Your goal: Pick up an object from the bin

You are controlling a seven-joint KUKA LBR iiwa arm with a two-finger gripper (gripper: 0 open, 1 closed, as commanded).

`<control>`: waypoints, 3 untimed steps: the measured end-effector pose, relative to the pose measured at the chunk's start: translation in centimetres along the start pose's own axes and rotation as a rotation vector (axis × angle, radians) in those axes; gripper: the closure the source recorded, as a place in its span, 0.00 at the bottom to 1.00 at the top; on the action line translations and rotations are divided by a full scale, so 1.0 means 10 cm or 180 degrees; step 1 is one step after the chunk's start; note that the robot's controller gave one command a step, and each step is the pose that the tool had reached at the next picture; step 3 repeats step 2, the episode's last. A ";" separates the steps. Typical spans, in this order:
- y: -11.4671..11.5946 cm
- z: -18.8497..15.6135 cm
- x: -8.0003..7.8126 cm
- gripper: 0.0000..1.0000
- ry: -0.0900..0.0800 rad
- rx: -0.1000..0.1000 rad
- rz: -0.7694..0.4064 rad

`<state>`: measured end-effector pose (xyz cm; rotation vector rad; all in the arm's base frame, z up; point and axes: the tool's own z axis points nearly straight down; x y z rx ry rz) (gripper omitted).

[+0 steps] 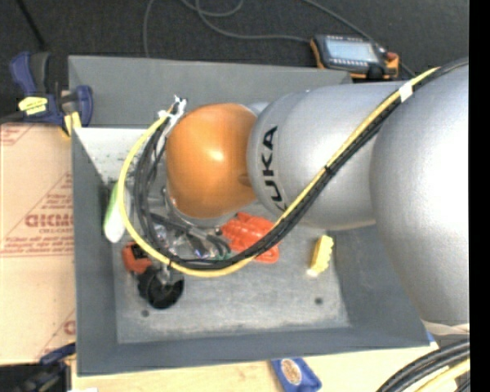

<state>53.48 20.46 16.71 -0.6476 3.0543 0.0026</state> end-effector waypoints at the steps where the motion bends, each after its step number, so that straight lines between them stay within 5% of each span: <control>1: 0.16 -0.08 0.13 1.00 0.0104 -0.0011 -0.0050; 2: 0.10 -0.73 0.11 1.00 0.0063 -0.0008 -0.0022; 3: 0.10 -0.73 0.11 1.00 0.0063 -0.0008 -0.0022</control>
Offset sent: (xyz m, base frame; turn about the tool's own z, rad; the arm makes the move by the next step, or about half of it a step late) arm -0.0112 -0.0126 0.1783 0.0096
